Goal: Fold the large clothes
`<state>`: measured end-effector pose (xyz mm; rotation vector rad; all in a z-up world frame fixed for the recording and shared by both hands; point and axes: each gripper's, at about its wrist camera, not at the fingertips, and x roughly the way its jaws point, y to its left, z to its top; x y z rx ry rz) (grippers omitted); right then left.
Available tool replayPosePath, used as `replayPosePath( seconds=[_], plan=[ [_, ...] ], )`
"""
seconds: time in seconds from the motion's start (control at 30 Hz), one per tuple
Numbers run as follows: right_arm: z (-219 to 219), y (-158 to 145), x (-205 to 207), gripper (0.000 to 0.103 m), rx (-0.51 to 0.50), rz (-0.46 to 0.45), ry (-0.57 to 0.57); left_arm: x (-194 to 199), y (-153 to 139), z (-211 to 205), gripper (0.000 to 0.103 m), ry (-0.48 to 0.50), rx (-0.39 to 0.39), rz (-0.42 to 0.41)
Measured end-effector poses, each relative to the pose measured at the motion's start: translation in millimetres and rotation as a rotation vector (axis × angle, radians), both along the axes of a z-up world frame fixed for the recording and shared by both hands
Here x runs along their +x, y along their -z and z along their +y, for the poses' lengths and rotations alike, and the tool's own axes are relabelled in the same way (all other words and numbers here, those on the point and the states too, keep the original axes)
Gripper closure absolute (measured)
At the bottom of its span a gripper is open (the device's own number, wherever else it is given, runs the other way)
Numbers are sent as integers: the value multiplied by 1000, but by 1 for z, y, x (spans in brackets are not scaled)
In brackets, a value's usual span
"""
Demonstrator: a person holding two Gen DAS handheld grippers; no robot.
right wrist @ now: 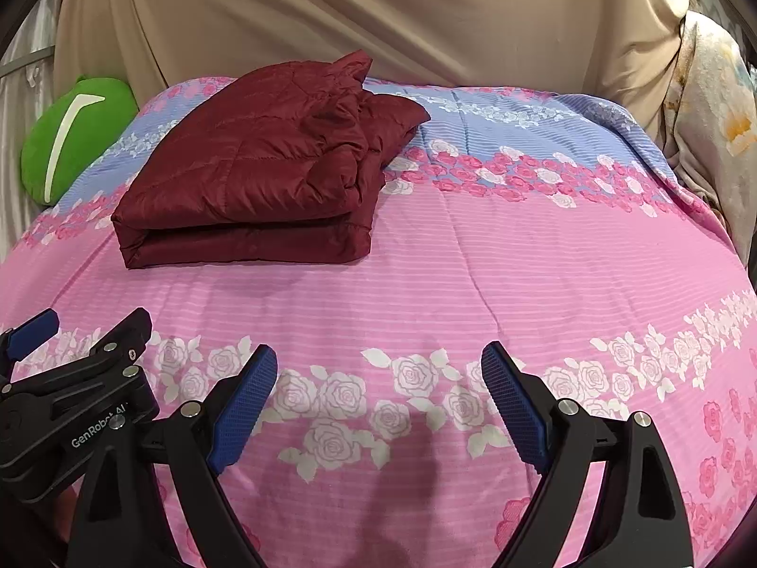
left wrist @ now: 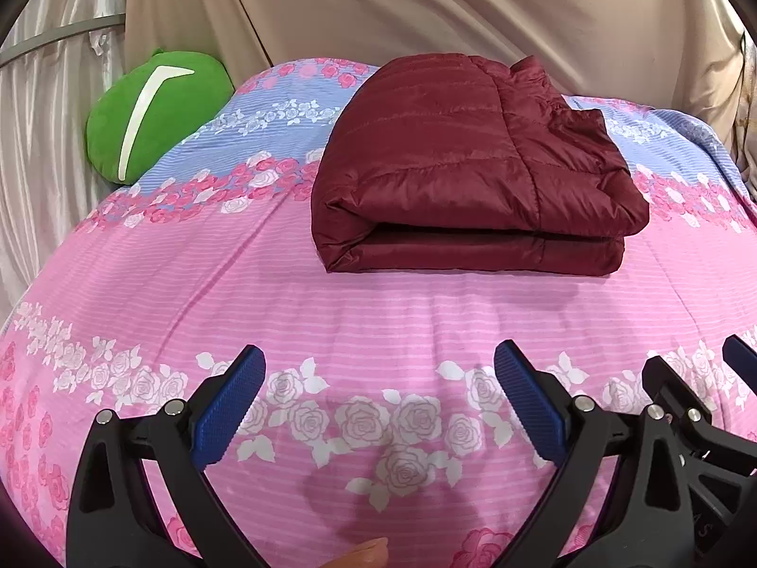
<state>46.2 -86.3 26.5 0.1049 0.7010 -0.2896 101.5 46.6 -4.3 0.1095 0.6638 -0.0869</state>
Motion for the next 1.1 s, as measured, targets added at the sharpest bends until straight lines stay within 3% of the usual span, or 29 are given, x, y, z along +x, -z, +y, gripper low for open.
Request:
replayPosePath(
  seconds=[1.1],
  plan=[
    [-1, 0, 1, 17, -6, 1, 0, -1, 0, -2, 9, -9, 10, 0]
  ],
)
